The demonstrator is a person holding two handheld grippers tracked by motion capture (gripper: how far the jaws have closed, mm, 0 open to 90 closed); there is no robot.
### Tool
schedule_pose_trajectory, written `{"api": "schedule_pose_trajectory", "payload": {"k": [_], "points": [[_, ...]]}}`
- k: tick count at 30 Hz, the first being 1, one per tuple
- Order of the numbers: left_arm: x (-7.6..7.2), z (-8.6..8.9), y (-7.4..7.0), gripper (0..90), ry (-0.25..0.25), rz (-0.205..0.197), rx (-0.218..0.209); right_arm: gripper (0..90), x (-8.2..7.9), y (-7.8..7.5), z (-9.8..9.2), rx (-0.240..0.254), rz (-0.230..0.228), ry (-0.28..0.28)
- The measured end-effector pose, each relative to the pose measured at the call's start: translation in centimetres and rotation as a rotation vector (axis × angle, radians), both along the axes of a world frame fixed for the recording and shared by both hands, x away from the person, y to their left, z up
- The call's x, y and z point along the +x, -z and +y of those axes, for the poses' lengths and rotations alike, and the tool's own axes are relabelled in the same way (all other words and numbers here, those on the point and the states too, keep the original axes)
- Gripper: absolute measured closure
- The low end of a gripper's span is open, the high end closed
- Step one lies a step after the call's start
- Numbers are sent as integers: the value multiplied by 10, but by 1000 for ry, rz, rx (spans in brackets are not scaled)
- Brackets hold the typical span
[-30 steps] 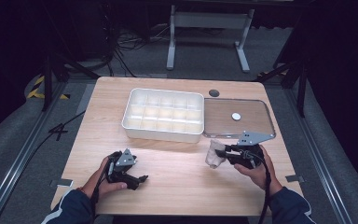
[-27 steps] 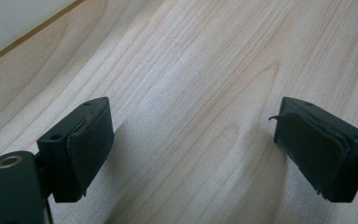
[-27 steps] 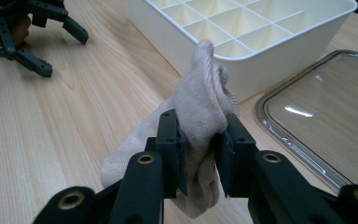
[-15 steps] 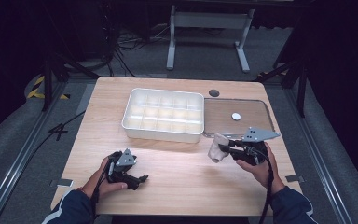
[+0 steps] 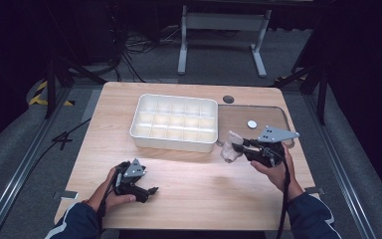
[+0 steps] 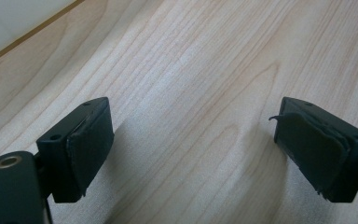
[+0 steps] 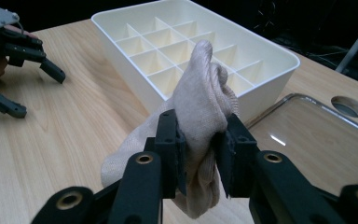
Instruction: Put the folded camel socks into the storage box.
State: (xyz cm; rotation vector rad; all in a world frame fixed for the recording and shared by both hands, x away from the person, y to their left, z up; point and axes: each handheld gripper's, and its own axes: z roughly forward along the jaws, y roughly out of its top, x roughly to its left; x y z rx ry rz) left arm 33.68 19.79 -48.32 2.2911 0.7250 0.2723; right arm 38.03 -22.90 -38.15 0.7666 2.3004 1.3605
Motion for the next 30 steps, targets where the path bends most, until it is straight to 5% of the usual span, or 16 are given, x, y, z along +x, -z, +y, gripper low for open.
{"api": "schedule_pose_trajectory", "payload": {"k": [17, 30], "points": [[0, 0, 0, 120, 0, 0, 0, 725, 25, -27, 27, -34, -74, 6], [0, 0, 0, 120, 1, 0, 1, 724, 43, -28, 41, -49, -71, 11]]}}
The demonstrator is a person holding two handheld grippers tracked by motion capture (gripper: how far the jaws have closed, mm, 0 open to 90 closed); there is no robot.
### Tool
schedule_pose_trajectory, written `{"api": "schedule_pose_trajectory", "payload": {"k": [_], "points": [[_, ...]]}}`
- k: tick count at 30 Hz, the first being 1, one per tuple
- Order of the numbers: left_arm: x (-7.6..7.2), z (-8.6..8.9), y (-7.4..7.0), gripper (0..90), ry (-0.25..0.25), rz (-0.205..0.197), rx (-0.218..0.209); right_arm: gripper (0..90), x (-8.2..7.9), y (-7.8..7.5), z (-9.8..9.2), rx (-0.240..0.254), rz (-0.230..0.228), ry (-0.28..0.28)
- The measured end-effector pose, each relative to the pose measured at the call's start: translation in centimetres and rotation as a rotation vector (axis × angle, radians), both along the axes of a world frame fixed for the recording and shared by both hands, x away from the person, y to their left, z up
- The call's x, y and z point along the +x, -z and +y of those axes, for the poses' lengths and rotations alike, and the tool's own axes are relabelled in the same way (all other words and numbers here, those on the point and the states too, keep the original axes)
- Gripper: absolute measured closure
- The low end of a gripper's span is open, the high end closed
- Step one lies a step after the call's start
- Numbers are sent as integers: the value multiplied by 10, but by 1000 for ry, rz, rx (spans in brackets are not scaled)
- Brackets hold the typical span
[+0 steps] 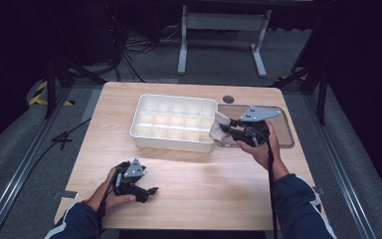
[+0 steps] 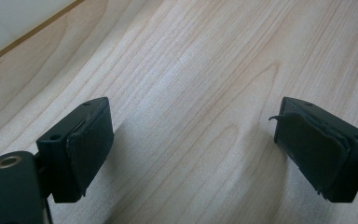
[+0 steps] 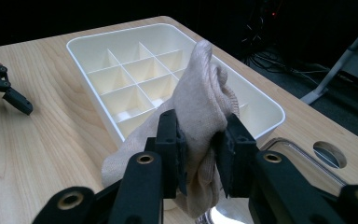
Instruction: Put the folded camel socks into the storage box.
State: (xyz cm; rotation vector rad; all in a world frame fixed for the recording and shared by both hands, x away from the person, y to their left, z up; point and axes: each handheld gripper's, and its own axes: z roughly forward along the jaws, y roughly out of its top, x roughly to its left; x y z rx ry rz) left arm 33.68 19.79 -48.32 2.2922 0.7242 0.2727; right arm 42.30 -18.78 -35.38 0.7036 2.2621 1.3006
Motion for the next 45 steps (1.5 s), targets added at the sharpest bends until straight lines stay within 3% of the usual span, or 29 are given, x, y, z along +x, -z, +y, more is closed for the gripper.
{"api": "schedule_pose_trajectory", "payload": {"k": [10, 26, 45], "points": [[0, 0, 0, 119, -2, 1, -3, 724, 10, 1, 7, -3, 3, 3], [0, 0, 0, 119, 0, 0, 0, 724, 23, 4, 43, -30, 0, -36], [0, 0, 0, 119, 2, 1, 3, 724, 42, 22, 74, -106, 36, -60]]}}
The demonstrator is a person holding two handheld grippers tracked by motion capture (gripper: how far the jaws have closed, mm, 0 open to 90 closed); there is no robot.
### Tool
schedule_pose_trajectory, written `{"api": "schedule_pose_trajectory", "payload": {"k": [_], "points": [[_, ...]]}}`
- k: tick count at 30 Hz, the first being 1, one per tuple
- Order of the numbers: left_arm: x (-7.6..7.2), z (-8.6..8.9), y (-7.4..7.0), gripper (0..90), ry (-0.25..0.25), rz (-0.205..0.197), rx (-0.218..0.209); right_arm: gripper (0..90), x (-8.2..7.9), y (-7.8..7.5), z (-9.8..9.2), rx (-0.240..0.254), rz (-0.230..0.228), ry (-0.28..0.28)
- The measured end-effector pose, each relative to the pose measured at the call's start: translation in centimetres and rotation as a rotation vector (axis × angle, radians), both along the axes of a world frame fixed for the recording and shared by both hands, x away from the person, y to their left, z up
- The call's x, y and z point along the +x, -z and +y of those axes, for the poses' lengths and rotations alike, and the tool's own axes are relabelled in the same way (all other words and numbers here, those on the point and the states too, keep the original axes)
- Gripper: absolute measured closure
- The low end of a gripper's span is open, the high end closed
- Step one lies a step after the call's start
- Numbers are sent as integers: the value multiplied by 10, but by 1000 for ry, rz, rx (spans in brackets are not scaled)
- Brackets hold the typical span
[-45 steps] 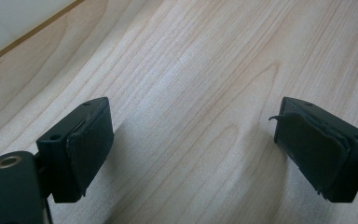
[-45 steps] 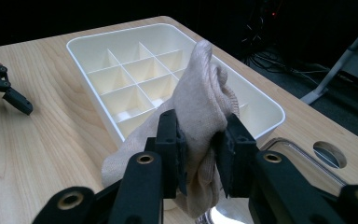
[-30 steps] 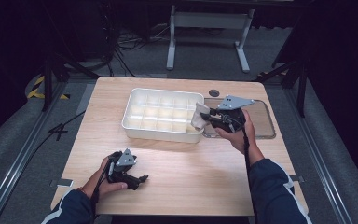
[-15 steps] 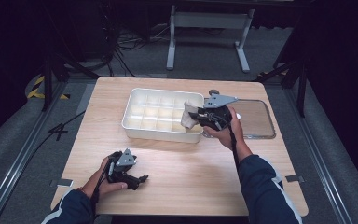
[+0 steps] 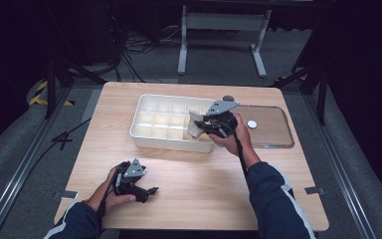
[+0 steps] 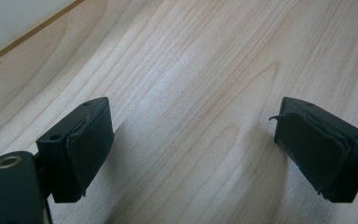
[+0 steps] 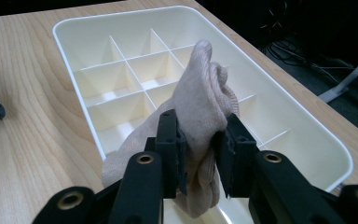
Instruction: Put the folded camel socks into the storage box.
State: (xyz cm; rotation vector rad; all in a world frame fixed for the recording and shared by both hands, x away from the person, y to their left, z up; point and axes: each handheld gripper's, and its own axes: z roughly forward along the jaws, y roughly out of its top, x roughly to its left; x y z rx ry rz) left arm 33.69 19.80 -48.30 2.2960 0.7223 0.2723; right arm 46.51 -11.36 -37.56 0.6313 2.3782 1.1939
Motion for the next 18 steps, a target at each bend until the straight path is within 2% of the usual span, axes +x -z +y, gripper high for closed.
{"api": "schedule_pose_trajectory", "payload": {"k": [4, 12, 14, 15, 16, 18], "points": [[0, 0, 0, 119, -2, 0, -1, 725, 3, 3, 6, -8, 0, 0], [0, 0, 0, 119, -2, 1, 0, 724, 5, 12, 20, -53, -7, 2], [0, 0, 0, 119, -2, 0, 0, 724, 5, 16, 25, -92, -20, 2], [0, 0, 0, 119, -2, 0, 0, 724, 5, 16, 25, -92, -20, 2], [-1, 0, 0, 119, -5, 1, -4, 724, 5, 19, 29, -135, -31, 2], [0, 0, 0, 119, -5, 1, -4, 724, 5, 22, 31, -170, -33, -8]]}}
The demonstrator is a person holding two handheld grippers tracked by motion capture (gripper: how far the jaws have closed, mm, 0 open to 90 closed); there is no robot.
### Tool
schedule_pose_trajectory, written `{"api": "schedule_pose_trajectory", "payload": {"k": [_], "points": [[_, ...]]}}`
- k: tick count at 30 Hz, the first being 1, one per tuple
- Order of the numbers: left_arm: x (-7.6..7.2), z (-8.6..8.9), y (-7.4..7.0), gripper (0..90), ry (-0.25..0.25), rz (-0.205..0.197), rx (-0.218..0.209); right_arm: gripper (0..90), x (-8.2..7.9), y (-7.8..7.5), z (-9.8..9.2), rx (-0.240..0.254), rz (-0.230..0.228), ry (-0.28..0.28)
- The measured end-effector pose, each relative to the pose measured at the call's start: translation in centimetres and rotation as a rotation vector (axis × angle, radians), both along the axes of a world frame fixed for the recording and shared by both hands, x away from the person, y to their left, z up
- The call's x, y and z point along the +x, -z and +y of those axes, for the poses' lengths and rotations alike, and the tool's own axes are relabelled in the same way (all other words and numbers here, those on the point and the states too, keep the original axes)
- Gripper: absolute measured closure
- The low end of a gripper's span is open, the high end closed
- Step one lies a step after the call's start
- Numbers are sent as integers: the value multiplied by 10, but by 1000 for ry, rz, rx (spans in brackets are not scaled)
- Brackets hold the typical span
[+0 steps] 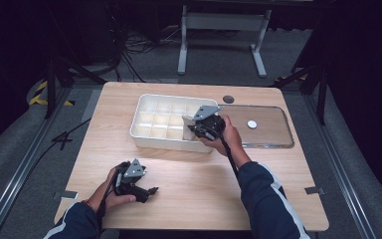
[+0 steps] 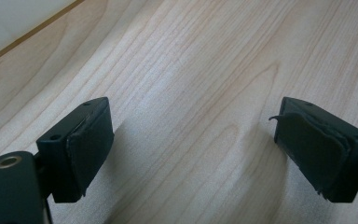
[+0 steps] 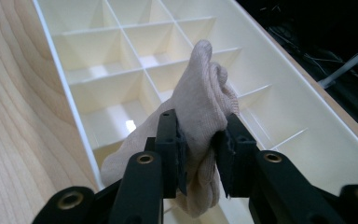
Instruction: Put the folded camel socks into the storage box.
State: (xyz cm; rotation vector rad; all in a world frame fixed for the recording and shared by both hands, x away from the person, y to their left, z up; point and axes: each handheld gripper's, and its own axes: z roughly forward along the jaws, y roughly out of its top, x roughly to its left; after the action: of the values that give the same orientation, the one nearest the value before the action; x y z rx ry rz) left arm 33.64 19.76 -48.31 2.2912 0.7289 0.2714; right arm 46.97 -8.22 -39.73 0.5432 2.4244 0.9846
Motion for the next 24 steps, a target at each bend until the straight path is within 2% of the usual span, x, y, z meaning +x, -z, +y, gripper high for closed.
{"api": "schedule_pose_trajectory", "payload": {"k": [4, 7, 12, 15, 22, 24], "points": [[0, 0, 0, 119, 0, 0, 0, 722, 3, 5, 2, -35, 27, -15], [0, 0, 0, 119, 0, 0, 0, 721, 7, 9, 3, -85, 73, -43], [0, 0, 0, 119, 0, 0, -1, 722, 11, 10, 8, -120, 90, -65], [0, 0, 0, 119, -2, -1, 1, 723, 15, 14, 13, -162, 124, -79], [0, 0, 0, 118, -5, -1, -1, 727, 27, 15, 15, -177, 221, -94], [0, 0, 0, 119, -5, -1, 0, 730, 28, 15, 16, -194, 227, -96]]}}
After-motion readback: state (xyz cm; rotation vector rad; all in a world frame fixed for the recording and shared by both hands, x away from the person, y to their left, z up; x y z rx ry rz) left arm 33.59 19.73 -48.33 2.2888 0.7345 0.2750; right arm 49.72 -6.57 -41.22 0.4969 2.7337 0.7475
